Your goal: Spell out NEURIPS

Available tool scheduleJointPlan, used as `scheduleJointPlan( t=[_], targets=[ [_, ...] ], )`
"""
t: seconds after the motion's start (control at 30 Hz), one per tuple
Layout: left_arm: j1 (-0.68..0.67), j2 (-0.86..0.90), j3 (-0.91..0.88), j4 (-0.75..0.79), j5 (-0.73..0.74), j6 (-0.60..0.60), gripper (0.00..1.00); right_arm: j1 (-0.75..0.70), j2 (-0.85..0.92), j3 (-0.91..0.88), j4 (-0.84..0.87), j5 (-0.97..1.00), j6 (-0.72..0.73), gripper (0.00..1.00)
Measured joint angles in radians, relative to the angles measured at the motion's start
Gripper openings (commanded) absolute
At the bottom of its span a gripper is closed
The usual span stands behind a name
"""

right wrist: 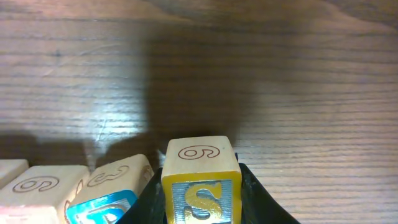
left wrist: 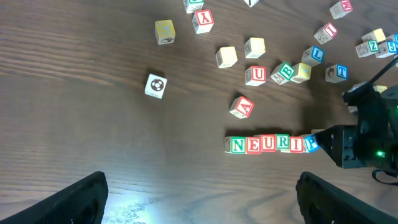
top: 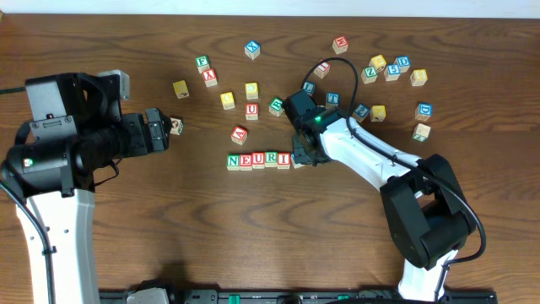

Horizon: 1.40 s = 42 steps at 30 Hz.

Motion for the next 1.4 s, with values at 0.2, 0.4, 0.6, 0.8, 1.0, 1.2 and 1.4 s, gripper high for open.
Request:
scheduleJointPlan(
  t=[0.2, 0.4, 0.6, 0.8, 1.0, 1.2, 1.4],
  targets=[
    [0.000, 0.000, 0.000, 0.000, 0.000, 0.000, 0.95, 0.000, 0.000, 0.000, -0.019, -0.013, -0.005, 0.18],
    [0.000, 0.000, 0.000, 0.000, 0.000, 0.000, 0.95, 0.000, 0.000, 0.000, -0.051, -0.020, -0.006, 0.18],
    [0.000, 0.000, 0.000, 0.000, 0.000, 0.000, 0.95, 0.000, 0.000, 0.000, -0.043, -0.038, -0.006, 0.18],
    [0.000, 0.000, 0.000, 0.000, 0.000, 0.000, 0.95, 0.000, 0.000, 0.000, -0.043, -0.050, -0.006, 0.19],
    [0.000, 0.000, 0.000, 0.000, 0.000, 0.000, 0.95, 0.000, 0.000, 0.000, -0.035, -0.067, -0.006, 0.20],
    [0.000, 0.000, 0.000, 0.000, 0.000, 0.000, 0.95, 0.000, 0.000, 0.000, -0.030, -0.065, -0.006, 0.20],
    [0.000, 0.000, 0.000, 0.000, 0.000, 0.000, 0.95, 0.000, 0.000, 0.000, -0.042, -0.017, -0.006, 0.20]
  ],
)
